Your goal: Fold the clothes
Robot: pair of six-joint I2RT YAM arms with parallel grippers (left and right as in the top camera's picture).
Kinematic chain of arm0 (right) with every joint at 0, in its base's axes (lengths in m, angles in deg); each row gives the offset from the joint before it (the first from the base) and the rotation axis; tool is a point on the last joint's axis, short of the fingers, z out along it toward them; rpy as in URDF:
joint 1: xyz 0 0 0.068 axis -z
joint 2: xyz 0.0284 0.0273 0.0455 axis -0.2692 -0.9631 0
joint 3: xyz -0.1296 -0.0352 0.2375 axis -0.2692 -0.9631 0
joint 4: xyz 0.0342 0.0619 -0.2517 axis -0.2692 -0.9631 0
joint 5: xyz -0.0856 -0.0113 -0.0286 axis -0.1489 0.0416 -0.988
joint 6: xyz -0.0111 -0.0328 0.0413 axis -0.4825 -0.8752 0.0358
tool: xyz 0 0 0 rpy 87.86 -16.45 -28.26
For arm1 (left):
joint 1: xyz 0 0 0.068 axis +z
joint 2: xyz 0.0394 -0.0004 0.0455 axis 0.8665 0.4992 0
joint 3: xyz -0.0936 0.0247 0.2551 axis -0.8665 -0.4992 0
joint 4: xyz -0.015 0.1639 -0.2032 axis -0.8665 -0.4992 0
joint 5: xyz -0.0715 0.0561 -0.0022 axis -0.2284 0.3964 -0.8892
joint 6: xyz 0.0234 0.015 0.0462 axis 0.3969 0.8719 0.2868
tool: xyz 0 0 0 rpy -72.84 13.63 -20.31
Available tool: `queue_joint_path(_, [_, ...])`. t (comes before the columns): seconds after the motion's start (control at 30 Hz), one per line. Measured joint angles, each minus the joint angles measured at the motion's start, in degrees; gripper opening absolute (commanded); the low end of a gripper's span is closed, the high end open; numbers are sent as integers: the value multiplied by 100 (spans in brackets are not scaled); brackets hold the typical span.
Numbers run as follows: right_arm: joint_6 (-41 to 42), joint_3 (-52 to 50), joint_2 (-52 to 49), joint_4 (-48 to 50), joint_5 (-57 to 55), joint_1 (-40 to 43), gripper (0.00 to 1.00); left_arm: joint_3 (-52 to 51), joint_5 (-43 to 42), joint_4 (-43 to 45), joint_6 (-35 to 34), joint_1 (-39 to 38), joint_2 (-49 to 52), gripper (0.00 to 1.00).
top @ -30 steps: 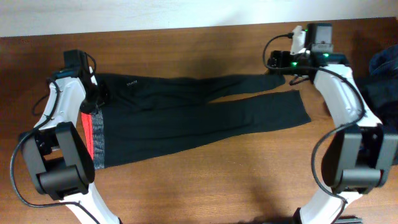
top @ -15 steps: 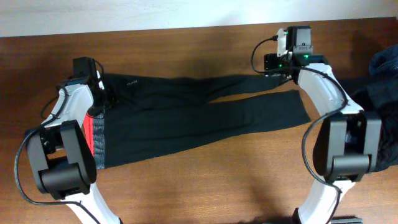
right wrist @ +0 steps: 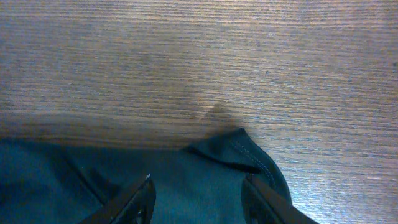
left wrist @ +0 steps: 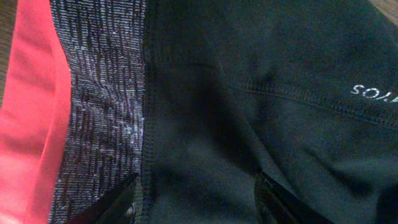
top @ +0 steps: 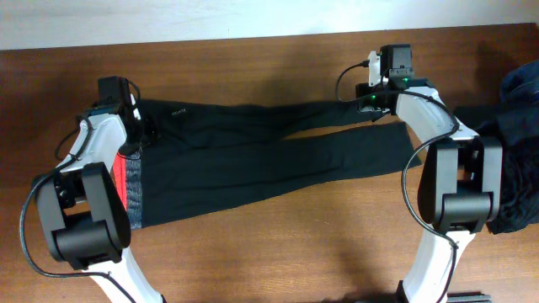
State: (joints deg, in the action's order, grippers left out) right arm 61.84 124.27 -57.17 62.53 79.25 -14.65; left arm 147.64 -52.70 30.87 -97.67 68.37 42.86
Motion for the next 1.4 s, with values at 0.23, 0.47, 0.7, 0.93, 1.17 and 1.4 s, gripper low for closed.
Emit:
queue_joint_path(0.23, [-13, 0, -118, -2, -17, 0, 46, 46, 46, 181, -17, -7, 275, 58])
queue_joint_path(0.47, [-7, 0, -234, -7, -413, 9, 47, 94, 85, 184, -20, -13, 328, 57])
queue_joint_path(0.7, [-17, 7, -474, 83, -605, 118, 53, 109, 107, 184, -20, -17, 339, 58])
queue_joint_path(0.93, [4, 11, -474, 87, -1021, 564, 53, 116, 155, 203, -20, -31, 350, 58])
queue_joint_path(1.17, [26, 111, -496, -2, -619, 1141, 75, 116, 177, 227, -20, -33, 350, 58])
queue_joint_path(1.4, [9, 647, -597, -428, -472, 1104, 92, 116, 177, 229, -20, -33, 350, 58])
